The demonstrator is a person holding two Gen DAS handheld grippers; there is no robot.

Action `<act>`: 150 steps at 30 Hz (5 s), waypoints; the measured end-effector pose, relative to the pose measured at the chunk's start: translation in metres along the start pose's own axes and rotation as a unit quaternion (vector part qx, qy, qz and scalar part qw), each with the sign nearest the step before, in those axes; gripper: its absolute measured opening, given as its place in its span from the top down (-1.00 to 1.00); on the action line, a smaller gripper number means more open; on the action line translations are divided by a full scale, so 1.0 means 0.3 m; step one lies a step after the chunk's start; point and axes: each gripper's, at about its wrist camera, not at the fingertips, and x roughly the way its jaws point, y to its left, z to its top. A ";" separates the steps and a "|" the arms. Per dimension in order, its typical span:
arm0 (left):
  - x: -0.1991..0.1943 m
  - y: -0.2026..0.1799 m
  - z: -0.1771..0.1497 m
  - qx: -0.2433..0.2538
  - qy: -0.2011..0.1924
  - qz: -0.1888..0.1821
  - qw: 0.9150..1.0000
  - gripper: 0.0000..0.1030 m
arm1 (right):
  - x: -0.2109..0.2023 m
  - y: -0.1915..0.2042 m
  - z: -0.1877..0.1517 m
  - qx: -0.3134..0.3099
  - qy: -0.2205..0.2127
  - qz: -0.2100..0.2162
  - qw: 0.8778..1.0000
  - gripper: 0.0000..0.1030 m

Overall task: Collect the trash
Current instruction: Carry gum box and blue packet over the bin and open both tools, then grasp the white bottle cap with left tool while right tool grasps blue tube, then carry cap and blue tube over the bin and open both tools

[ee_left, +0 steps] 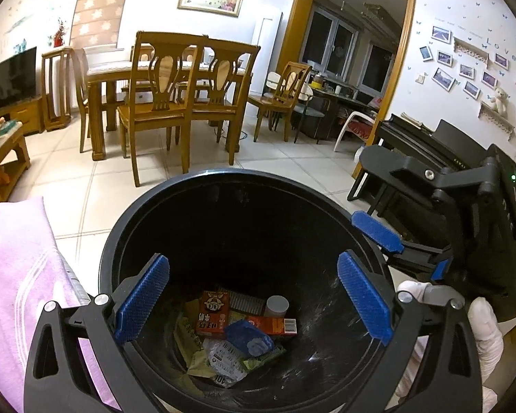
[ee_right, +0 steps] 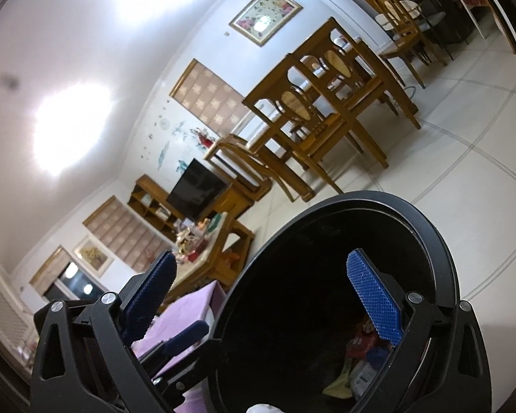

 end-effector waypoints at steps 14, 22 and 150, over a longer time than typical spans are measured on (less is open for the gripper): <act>-0.093 0.056 0.002 -0.030 -0.032 0.001 0.999 -0.90 | -0.031 0.091 -0.004 -0.012 0.000 0.005 1.000 -0.90; -0.299 0.286 -0.022 -0.097 -0.044 0.064 0.992 -0.90 | 0.016 0.229 -0.056 -0.052 0.022 0.013 0.998 -0.90; -0.024 -0.072 -0.022 0.101 0.009 0.027 0.994 -0.90 | -0.038 0.067 -0.116 -0.049 -0.031 0.027 0.998 -0.88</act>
